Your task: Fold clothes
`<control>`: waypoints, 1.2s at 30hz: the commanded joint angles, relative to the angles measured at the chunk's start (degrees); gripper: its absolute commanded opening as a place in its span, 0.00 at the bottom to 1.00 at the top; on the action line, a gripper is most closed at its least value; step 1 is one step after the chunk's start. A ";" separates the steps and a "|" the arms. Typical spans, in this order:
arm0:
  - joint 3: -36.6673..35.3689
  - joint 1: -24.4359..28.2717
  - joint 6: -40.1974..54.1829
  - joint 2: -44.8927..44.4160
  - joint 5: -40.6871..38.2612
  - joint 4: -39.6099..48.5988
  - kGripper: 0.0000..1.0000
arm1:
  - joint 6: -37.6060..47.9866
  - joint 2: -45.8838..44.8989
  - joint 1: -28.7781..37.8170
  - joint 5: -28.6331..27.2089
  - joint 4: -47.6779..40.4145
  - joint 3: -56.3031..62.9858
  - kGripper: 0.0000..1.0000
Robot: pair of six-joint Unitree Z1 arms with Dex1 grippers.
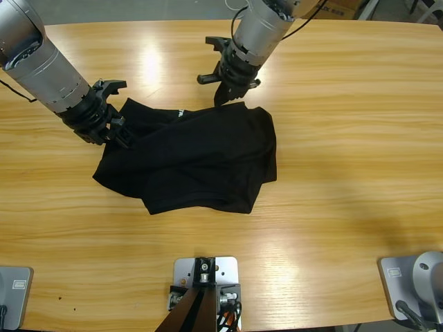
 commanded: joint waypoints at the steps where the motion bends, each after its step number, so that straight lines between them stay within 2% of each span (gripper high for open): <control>1: 1.48 0.39 0.02 3.58 -1.00 -0.70 0.57 | -0.83 2.10 1.10 0.86 1.74 0.41 0.00; 8: 1.74 -0.23 0.13 4.25 -1.09 -1.00 0.58 | -0.16 -1.54 2.41 1.56 2.61 0.14 0.00; 19: 2.50 -0.49 0.18 4.39 -1.42 -1.40 0.58 | -0.15 -0.22 3.38 1.29 1.41 2.25 0.00; 24: 1.92 1.04 -1.28 -0.49 0.65 -2.26 0.56 | -0.06 -0.56 3.38 1.29 1.66 1.41 0.00; 25: 1.90 1.94 -1.21 -0.62 -0.05 -2.88 0.48 | -0.06 -0.49 3.38 1.29 1.59 1.57 0.00; 26: 1.92 2.67 -0.68 -0.41 -1.54 -3.40 0.31 | -0.06 -0.47 3.38 1.29 1.50 1.74 0.00; 27: 1.95 3.43 0.13 -0.23 -3.79 -3.61 0.09 | -0.06 -0.47 3.38 1.37 1.48 1.93 0.00; 28: 2.20 4.03 0.99 -0.39 -5.59 -3.93 0.00 | -0.06 -0.50 3.38 1.38 1.45 2.15 0.00; 32: 3.91 5.01 1.24 -0.99 -9.63 -5.79 0.00 | -0.06 -0.66 3.38 1.38 0.99 2.80 0.00; 36: 6.91 6.45 0.64 1.37 -10.31 -9.42 0.00 | -0.06 -1.01 3.38 1.38 0.83 3.31 0.00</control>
